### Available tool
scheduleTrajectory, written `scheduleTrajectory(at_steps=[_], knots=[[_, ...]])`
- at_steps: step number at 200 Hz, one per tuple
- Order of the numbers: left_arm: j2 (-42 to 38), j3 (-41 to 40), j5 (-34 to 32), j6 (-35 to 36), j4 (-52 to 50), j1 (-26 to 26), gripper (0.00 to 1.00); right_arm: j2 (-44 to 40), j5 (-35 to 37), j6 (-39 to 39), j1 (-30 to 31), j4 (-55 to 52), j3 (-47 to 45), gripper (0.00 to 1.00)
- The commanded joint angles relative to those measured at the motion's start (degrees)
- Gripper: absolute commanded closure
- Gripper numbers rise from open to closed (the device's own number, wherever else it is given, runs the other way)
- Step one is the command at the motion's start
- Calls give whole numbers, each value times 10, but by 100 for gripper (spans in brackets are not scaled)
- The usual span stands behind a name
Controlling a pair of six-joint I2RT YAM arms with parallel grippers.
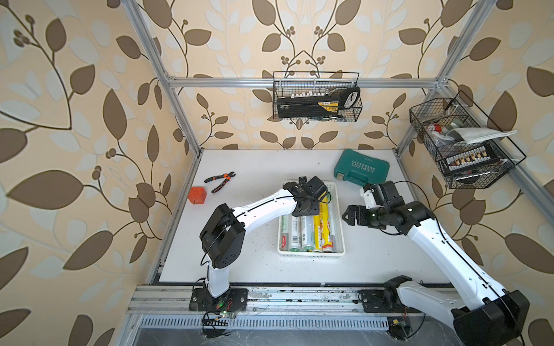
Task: Put the plastic wrap into the basket
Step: Place the plastic wrap in the basket.
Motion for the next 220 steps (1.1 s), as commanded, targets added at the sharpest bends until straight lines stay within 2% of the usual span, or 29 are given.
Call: scheduleTrajectory(at_steps=[1,59,117,151,220], knots=[[8,33,-27,12,2,0,59,-5,-2,4,-2,-3,-10,1],[33,53,-30,20,-28,0,57,0,-1,3,-2,-4,-13,1],[34,55,-33,18,-41,-6,42,3,-1,3,-2,-4,-16,1],[33,69,-44,22,-55,-9,37,4,-3,4,-2,-4,-15,1],[7,80,-62,44,-55,-9,37,0,-2,4,-2,-7,-15,1]])
